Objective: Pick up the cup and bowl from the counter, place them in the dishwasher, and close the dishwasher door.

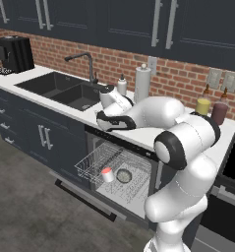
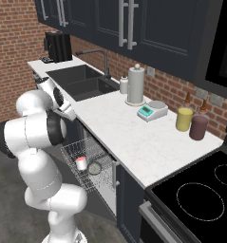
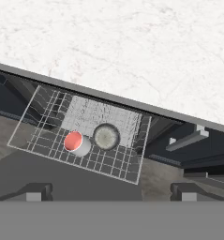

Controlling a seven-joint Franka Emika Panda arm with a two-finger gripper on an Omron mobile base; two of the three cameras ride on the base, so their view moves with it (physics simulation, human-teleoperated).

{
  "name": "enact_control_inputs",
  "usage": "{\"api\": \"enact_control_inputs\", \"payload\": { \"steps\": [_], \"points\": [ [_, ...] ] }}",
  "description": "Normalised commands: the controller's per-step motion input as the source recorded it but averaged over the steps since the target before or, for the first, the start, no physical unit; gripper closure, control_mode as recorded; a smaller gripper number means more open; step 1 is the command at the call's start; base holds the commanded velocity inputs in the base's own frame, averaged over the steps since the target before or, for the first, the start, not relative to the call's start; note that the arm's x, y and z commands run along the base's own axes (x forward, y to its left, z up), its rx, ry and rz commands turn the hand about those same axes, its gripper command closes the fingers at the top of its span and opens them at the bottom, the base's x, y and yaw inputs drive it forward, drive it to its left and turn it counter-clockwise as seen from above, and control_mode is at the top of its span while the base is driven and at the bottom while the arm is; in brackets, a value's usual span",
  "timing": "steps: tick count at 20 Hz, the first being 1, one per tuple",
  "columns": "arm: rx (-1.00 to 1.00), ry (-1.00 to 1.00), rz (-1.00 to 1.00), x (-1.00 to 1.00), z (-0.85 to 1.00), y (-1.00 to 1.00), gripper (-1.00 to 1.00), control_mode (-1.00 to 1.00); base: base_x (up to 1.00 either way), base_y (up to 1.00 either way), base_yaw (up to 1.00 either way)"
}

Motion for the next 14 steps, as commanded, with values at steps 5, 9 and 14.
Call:
{"api": "enact_control_inputs", "payload": {
  "steps": [5, 9, 14],
  "points": [
    [0.0, -0.19, 0.0, -0.79, -0.1, 0.01, -1.0, -1.0, 0.0, 0.0, 0.0],
    [-0.04, -0.21, 0.01, -0.8, -0.06, 0.13, -1.0, -1.0, 0.0, 0.0, 0.0],
    [-0.06, -0.12, 0.0, -0.53, 0.0, 0.21, -1.0, -1.0, 0.0, 0.0, 0.0]
  ]
}}
